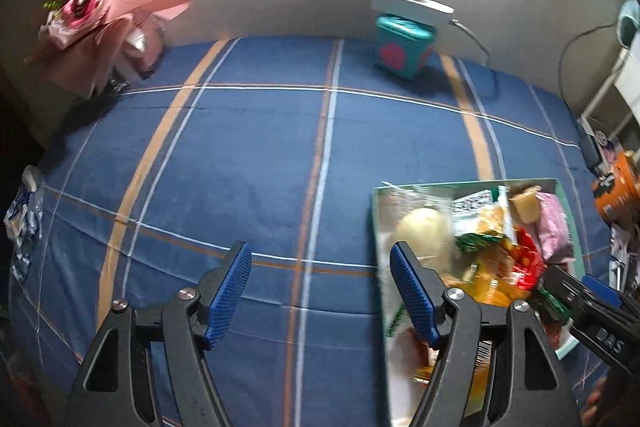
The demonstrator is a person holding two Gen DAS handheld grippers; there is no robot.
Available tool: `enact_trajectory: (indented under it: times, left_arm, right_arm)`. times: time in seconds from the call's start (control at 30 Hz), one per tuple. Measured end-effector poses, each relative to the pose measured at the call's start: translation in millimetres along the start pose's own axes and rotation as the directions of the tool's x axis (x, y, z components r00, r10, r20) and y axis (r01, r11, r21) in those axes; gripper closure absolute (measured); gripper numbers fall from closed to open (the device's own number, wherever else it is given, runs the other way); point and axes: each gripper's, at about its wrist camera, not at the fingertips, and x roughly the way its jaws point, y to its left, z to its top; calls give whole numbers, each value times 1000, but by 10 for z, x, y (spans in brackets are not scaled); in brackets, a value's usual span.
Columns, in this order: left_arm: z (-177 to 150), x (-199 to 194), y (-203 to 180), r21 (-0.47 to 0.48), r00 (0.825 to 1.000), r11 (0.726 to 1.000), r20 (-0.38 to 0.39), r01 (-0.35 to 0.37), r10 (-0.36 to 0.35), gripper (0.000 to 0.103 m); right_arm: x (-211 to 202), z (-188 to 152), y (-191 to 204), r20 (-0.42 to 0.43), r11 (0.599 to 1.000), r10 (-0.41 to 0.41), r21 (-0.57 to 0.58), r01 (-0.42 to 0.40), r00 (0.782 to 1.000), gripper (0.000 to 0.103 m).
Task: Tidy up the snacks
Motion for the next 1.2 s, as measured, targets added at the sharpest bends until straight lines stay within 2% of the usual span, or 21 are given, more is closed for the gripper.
enact_trajectory:
  times: [0.17,0.27,0.3,0.33,0.43,0.57,0.93,1.1,1.2]
  left_arm:
    - [13,51,145,-31,1000,999,-12,-8,8,23]
    - [20,78,185,-44,1000,999,-16,-13,12,22]
    - [20,82,193,-47,1000,999,-17,-14,14,22]
    - [20,85,199,-50,1000,999,-18,-16,15,18]
    - [21,93,224,-55,1000,998,-16,-21,20,7]
    - [14,98,221,-43,998,998,-6,-55,55,0]
    - [-56,74,242,-36,998,997,-8,-64,63,0]
    - [-119,7,240,-14,994,994,8,-112,112,0]
    - [-192,-16,276,-10,992,992,-8,-127,127,0]
  right_arm:
    - [-10,-15,144,6,999,14,-38,-13,1000,21]
    - [-17,-13,200,18,998,21,-51,-20,1000,9]
    - [-21,-14,215,23,998,21,-53,-20,999,2]
    - [-24,-15,231,29,998,23,-56,-21,999,0]
    - [-21,-19,257,34,998,31,-61,-29,999,0]
    - [0,-43,271,29,998,33,-60,-31,999,0]
    - [4,-105,351,30,996,49,-70,-47,998,0]
    - [-49,-223,427,34,995,59,-87,-56,998,0]
    - [-87,-318,467,36,993,54,-110,-50,998,0]
